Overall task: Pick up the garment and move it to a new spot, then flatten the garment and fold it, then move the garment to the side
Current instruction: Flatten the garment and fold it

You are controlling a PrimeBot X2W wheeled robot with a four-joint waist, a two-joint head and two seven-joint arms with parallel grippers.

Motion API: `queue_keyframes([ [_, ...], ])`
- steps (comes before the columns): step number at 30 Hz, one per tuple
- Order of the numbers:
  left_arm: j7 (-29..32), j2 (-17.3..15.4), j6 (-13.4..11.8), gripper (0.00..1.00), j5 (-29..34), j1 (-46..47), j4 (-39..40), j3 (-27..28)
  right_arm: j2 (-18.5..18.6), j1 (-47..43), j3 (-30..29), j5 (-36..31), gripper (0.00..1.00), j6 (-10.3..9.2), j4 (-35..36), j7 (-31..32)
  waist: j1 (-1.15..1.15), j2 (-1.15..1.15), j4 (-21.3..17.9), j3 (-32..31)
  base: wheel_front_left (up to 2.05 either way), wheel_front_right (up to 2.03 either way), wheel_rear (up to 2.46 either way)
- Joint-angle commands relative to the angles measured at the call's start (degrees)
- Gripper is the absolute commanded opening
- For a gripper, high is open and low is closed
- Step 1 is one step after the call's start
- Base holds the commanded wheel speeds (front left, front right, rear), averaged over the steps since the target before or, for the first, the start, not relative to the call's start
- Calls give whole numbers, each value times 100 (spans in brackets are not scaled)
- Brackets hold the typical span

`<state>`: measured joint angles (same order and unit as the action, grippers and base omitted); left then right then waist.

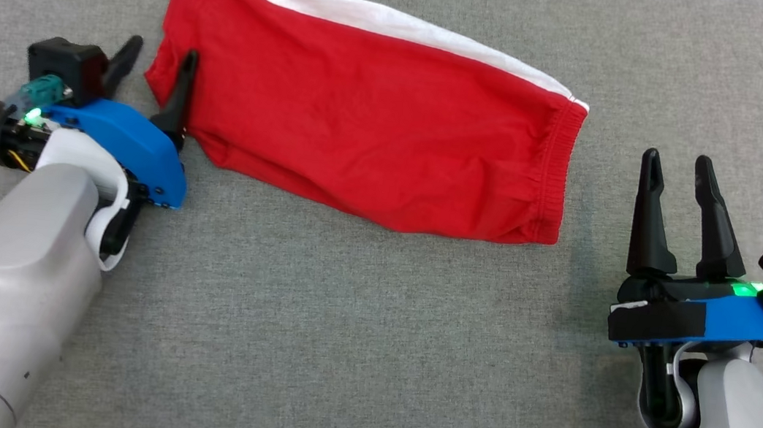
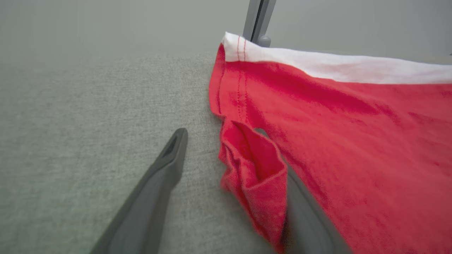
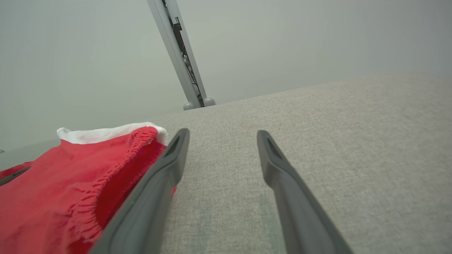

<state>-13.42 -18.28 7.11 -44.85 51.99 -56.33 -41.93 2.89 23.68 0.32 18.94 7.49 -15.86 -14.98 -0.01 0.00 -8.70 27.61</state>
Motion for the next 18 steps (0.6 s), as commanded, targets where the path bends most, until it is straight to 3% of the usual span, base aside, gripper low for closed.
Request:
queue_keyframes([
  [1, 179, 157, 57, 56, -59, -312, -145, -204, 8, -65, -26, -37, 100, 0, -22, -29, 1, 0, 3, -33, 0, 0, 0],
  [2, 253, 191, 60, 7, -84, -348, -103, -302, 7, -75, -39, -48, 100, 0, -35, -29, 1, 0, 14, -63, 0, 0, 0],
  [3, 322, 203, 62, 0, -142, -383, -64, -390, 8, -87, -59, -69, 100, 0, -42, -29, 1, 0, 30, -94, 0, 0, 0],
  [9, 80, 146, 40, 0, -323, -346, -112, -451, 7, -169, -110, -147, 100, 0, -152, -28, 1, 0, 181, -399, 0, 0, 0],
  [13, -123, 367, 20, 0, -317, -574, -230, -382, 8, -351, -160, -254, 100, 0, -310, -28, 1, 0, 383, -769, 0, 0, 0],
  [18, -181, 606, -182, 0, -293, -1183, 12, -39, 9, -707, -261, -440, 100, 0, -563, -29, 1, 0, 694, -1279, 0, 0, 0],
])
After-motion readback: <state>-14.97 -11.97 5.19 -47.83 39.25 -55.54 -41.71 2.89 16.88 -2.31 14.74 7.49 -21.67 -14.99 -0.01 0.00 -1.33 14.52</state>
